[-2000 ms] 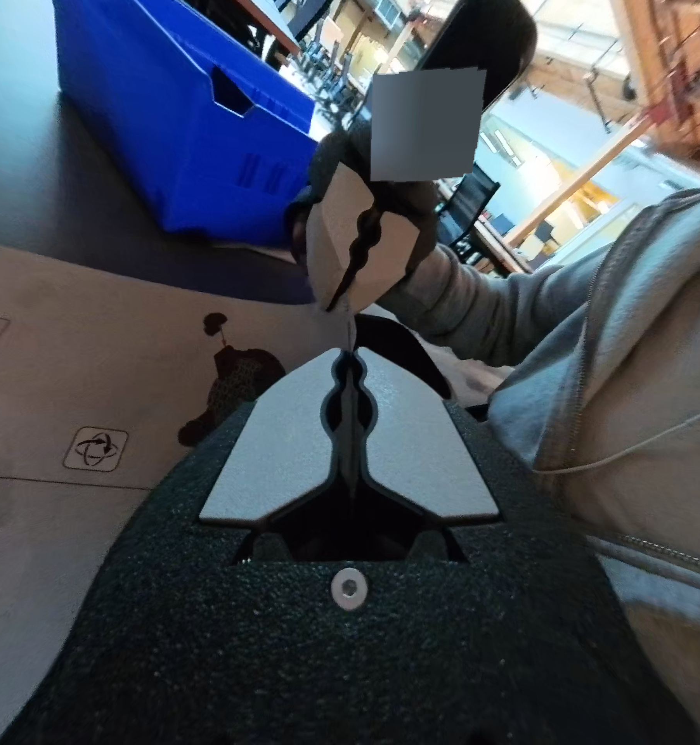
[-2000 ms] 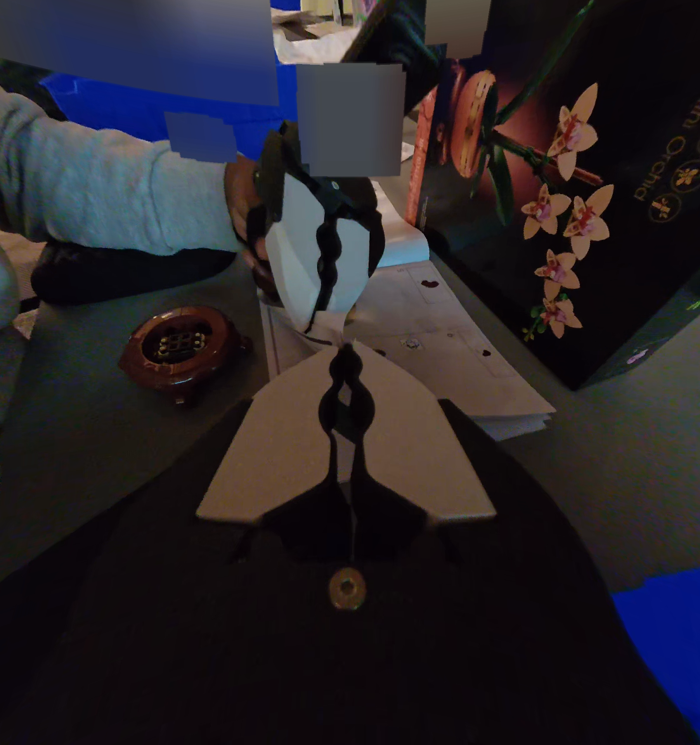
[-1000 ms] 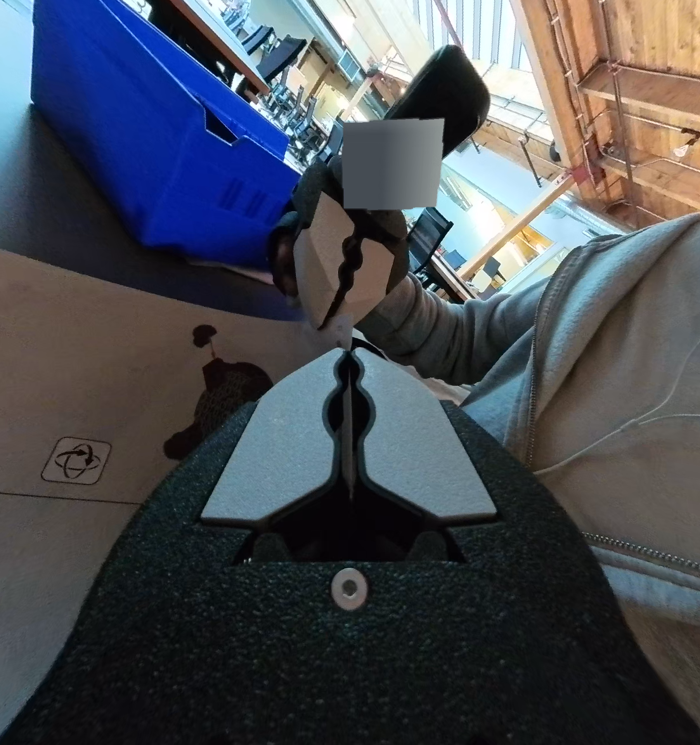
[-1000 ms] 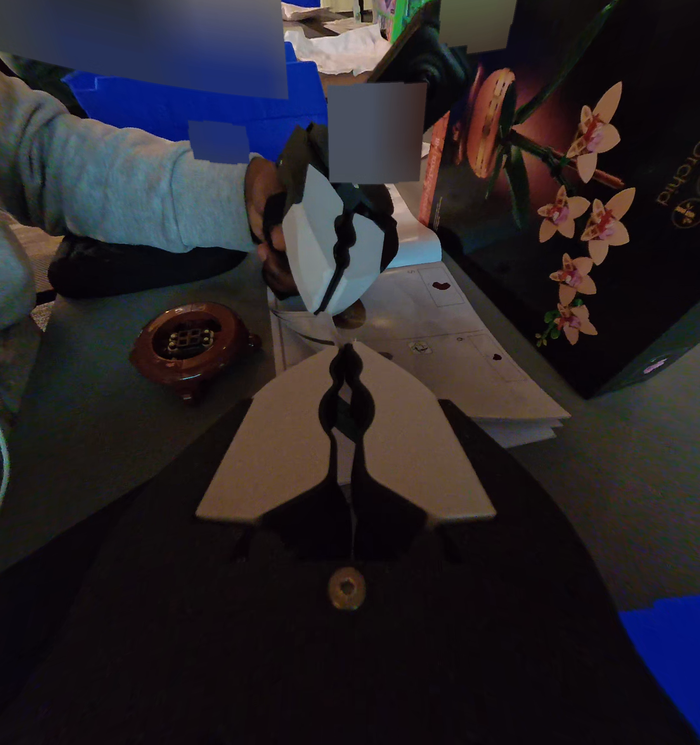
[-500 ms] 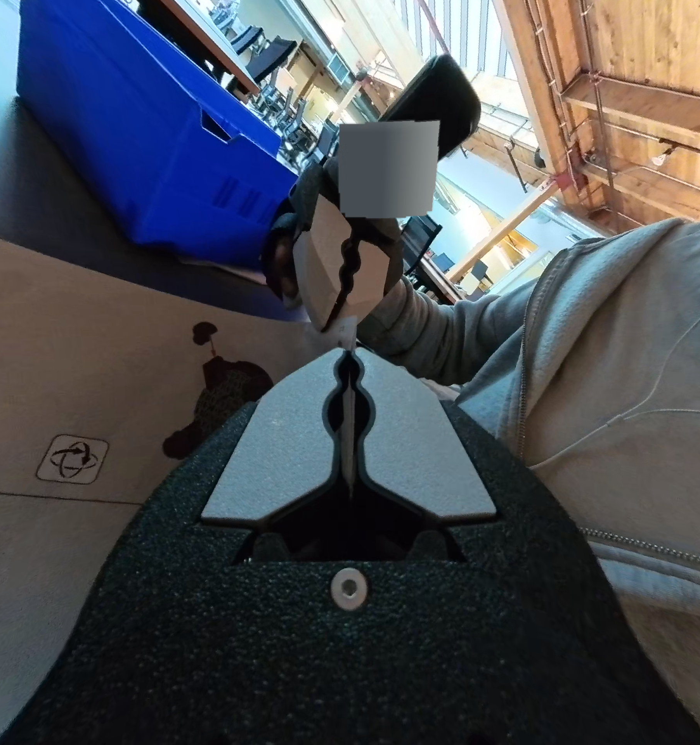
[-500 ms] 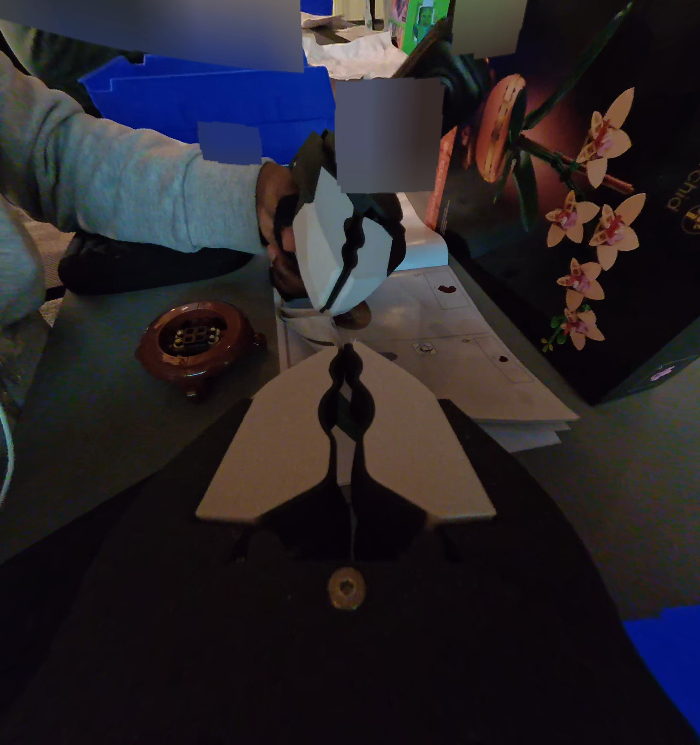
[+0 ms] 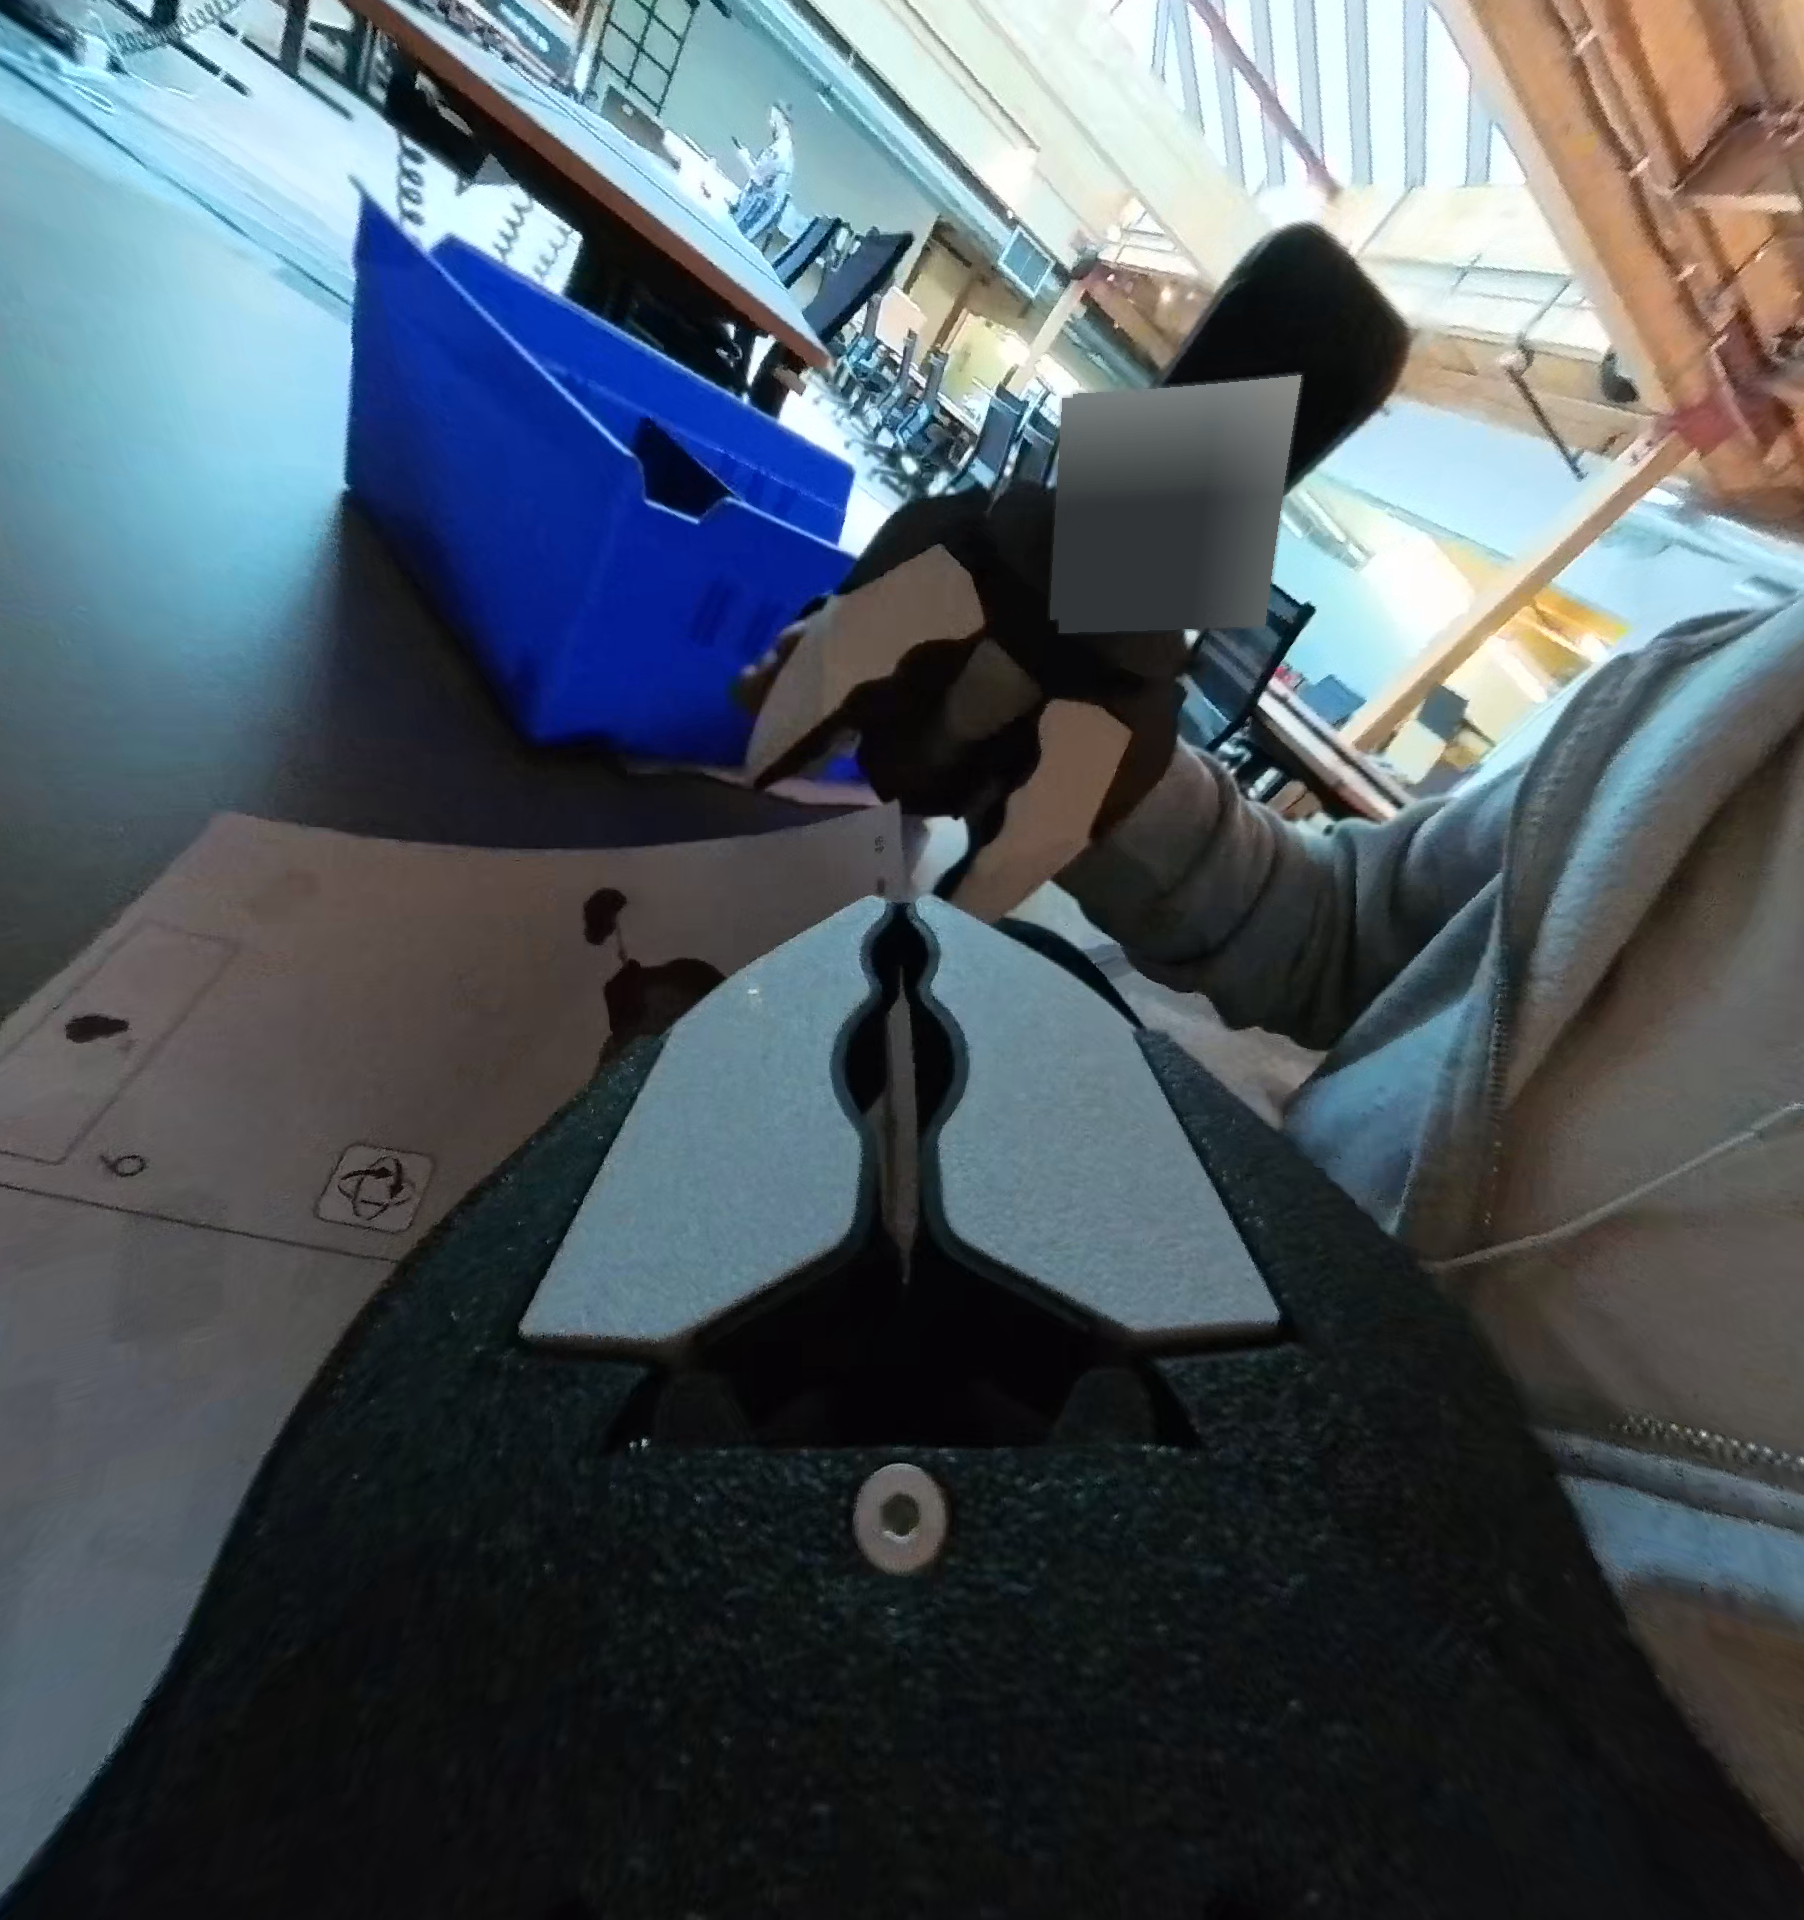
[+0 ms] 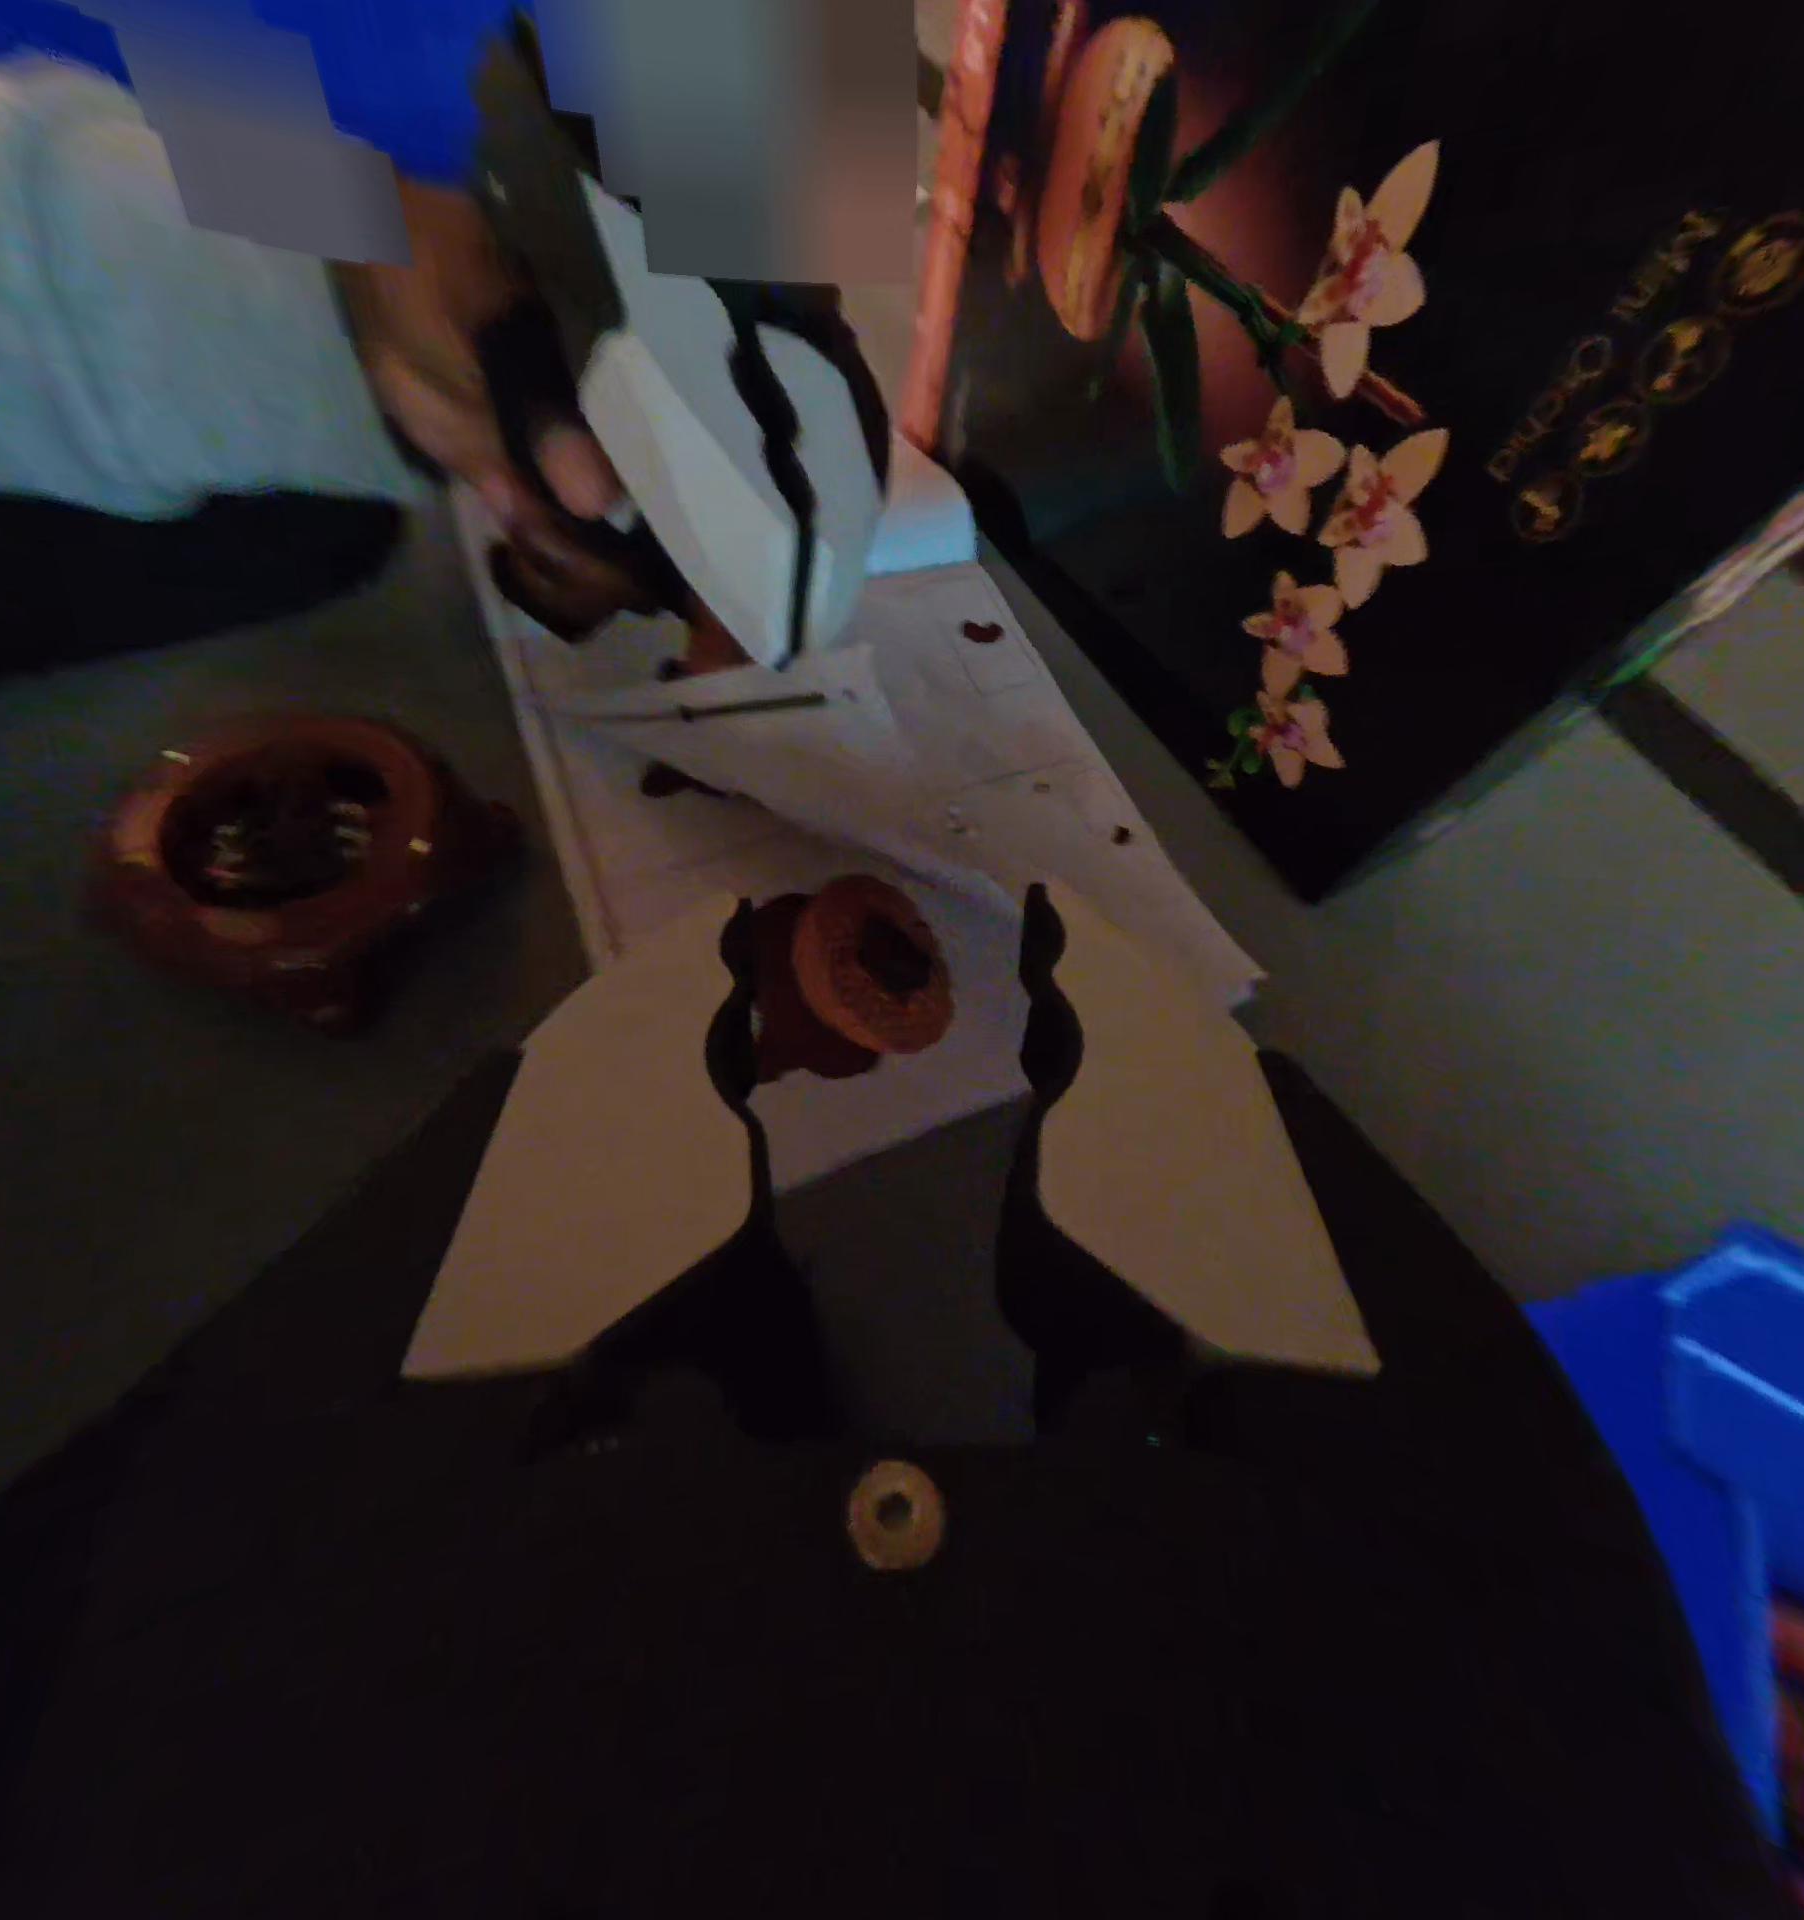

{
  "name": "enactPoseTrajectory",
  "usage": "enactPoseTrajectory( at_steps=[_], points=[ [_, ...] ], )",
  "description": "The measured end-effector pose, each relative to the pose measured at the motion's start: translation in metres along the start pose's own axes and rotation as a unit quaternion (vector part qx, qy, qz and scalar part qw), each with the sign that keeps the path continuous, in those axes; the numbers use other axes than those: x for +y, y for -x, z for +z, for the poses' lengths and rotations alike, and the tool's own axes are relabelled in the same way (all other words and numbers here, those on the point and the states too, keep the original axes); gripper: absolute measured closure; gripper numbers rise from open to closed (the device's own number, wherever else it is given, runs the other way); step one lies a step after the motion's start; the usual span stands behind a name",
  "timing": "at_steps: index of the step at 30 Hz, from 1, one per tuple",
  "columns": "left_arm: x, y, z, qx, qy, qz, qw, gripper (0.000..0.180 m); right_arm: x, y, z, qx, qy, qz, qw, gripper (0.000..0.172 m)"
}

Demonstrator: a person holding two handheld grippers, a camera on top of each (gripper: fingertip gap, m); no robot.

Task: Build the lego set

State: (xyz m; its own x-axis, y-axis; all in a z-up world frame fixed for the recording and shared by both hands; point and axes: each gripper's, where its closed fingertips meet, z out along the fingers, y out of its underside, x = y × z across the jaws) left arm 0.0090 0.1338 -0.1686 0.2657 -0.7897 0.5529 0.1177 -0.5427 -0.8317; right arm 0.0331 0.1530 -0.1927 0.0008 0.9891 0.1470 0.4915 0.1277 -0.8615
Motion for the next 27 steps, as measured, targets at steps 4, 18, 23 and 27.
enactPoseTrajectory(
  at_steps=[4,18,23,27],
  points=[
    [0.003,-0.012,-0.004,-0.012,0.03,0.041,0.999,0.18,-0.01,-0.008,0.009,0.048,0.001,-0.157,0.986,0.125],
    [0.033,0.002,-0.038,-0.377,0.185,0.294,0.858,0.105,-0.038,0.01,0.019,-0.037,0.038,-0.236,0.97,0.172],
    [0.009,0.004,-0.041,-0.473,0.167,0.368,0.783,0.177,-0.068,0.016,0.02,-0.024,0.01,-0.243,0.97,0.172],
    [-0.008,-0.003,-0.069,-0.525,0.132,0.353,0.763,0.18,-0.103,0.006,0.008,0.044,-0.091,-0.169,0.98,0.148]
  ],
)
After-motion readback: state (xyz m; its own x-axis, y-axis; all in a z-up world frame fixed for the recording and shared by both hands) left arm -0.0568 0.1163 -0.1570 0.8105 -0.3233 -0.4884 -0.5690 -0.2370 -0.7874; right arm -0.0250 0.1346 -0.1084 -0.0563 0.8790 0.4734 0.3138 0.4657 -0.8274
